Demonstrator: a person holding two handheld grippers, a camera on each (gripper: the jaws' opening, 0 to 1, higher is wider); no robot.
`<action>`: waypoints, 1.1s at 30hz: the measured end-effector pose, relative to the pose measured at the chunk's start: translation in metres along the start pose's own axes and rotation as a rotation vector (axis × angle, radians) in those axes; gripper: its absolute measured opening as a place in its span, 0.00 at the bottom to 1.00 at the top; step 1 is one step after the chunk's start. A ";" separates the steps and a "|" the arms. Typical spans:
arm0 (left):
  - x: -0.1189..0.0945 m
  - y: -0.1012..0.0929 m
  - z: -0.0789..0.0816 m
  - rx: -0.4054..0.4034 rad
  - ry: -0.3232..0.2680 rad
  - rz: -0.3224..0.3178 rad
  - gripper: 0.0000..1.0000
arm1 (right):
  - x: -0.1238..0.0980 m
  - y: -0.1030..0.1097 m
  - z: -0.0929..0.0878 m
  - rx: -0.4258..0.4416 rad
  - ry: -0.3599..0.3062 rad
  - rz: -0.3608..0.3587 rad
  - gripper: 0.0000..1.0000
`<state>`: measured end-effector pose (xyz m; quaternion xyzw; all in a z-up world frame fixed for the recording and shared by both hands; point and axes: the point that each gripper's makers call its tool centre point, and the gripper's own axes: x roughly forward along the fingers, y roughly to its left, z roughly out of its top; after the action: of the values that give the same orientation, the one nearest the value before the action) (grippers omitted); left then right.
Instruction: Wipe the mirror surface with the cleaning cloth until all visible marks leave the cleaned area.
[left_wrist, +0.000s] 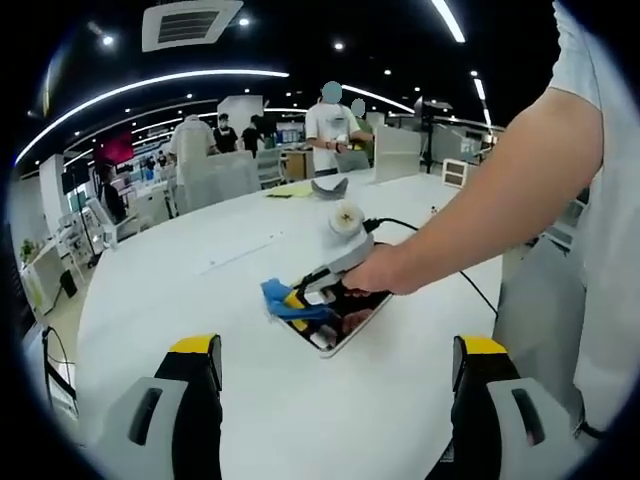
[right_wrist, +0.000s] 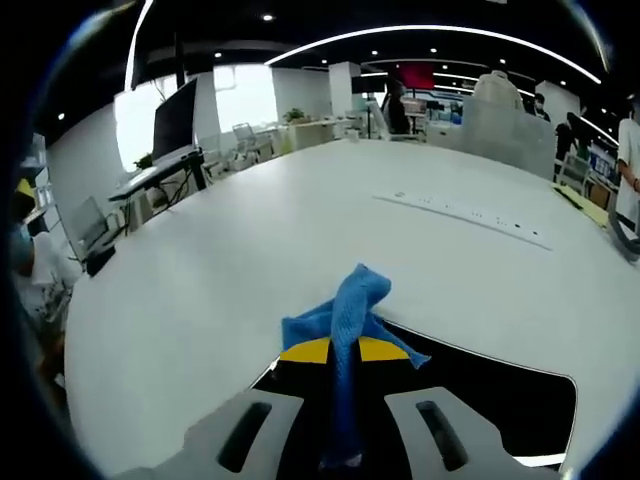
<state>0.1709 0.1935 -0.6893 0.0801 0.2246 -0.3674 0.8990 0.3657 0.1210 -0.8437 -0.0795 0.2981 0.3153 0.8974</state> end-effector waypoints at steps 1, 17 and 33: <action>-0.001 0.000 0.001 -0.001 -0.003 0.003 0.97 | 0.000 0.000 0.000 -0.001 -0.001 0.000 0.03; -0.006 -0.010 0.001 0.006 -0.011 0.014 0.97 | -0.009 0.013 -0.009 -0.002 0.004 0.015 0.03; -0.018 -0.020 -0.001 -0.001 -0.007 0.026 0.96 | -0.017 0.026 -0.015 -0.005 0.011 0.028 0.03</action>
<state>0.1452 0.1905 -0.6819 0.0815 0.2204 -0.3556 0.9046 0.3319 0.1271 -0.8450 -0.0794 0.3033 0.3283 0.8910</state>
